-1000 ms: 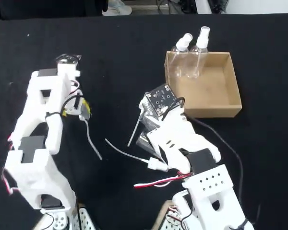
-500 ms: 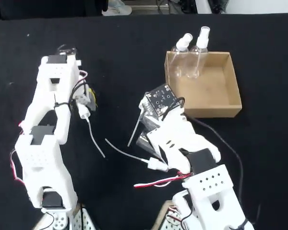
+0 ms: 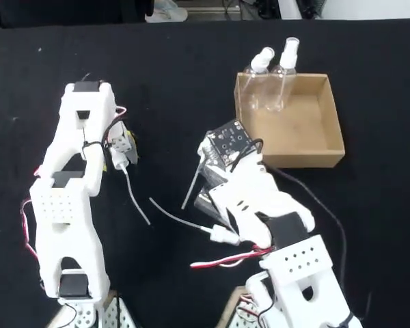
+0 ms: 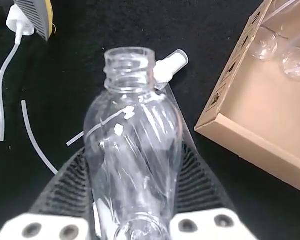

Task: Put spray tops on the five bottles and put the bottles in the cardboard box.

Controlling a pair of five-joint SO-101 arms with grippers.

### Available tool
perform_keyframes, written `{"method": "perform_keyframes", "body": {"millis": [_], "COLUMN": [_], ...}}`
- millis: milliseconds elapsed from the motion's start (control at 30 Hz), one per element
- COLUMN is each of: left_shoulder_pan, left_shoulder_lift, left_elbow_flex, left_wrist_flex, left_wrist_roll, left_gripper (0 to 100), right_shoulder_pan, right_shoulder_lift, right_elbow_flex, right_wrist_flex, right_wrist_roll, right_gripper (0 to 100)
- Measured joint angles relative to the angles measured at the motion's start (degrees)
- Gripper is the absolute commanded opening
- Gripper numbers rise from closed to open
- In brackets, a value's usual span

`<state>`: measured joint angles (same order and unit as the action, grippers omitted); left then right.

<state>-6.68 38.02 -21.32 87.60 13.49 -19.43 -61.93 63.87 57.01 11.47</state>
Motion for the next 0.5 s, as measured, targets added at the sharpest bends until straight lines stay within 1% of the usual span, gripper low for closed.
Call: {"method": "perform_keyframes", "body": {"millis": [33, 67, 100, 233, 400, 433, 500], "left_shoulder_pan": [0.1, 0.4, 1.1, 5.1, 5.2, 5.2, 5.2], "left_shoulder_lift": [0.0, 0.0, 0.0, 0.2, 1.0, 1.1, 1.1], "left_elbow_flex": [-0.1, -0.1, -0.4, -1.5, -3.6, -3.8, -3.9], "left_wrist_flex": [0.0, 0.0, 0.0, 0.1, 0.6, 0.7, 0.7], "left_wrist_roll": [0.0, 0.0, 0.0, 0.0, 0.1, 0.0, -1.7], "left_gripper": [8, 5, 5, 5, 6, 7, 13], "right_shoulder_pan": [0.0, 0.0, 0.0, 0.0, 0.0, 0.0, 0.0], "right_shoulder_lift": [0.0, 0.0, 0.0, 0.0, 0.0, 0.0, 0.0], "right_elbow_flex": [0.7, 1.3, 1.8, 3.3, 3.6, 3.6, 3.6], "right_wrist_flex": [-0.3, -0.6, -1.2, -3.4, -4.4, -4.5, -4.5], "right_wrist_roll": [0.0, 0.0, 0.0, 0.0, 0.0, 0.0, 0.0], "right_gripper": [1.0, 1.0, 1.0, 1.0, 1.0, 1.0, 1.0]}}
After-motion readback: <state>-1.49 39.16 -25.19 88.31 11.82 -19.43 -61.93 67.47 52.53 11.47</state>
